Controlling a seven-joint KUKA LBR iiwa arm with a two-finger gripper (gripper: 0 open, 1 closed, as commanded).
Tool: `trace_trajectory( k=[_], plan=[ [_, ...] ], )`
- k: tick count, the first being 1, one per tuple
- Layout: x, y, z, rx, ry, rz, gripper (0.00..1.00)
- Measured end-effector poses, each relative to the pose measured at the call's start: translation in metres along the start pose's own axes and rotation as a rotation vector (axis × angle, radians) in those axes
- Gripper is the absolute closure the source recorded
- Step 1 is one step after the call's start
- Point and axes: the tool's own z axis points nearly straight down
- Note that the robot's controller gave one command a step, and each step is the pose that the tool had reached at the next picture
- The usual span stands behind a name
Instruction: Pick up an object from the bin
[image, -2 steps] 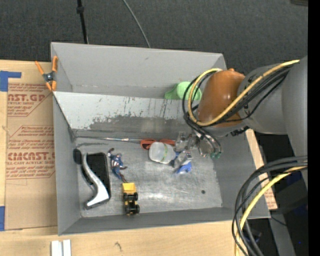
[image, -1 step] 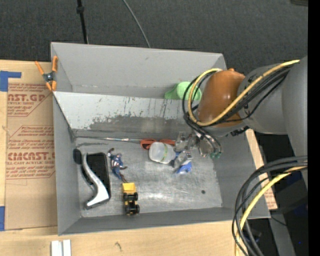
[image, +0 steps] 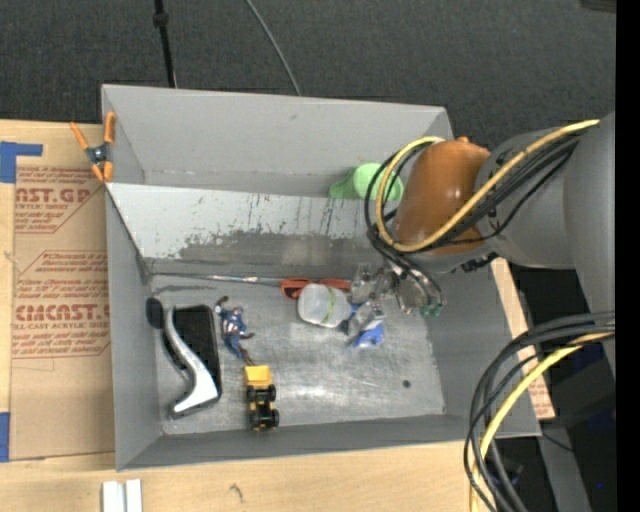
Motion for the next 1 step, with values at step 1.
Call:
trace_trajectory(
  k=[1],
  plan=[
    [0.0011, 0.0004, -0.0018, 0.000, 0.001, -0.002, 1.00]
  ],
)
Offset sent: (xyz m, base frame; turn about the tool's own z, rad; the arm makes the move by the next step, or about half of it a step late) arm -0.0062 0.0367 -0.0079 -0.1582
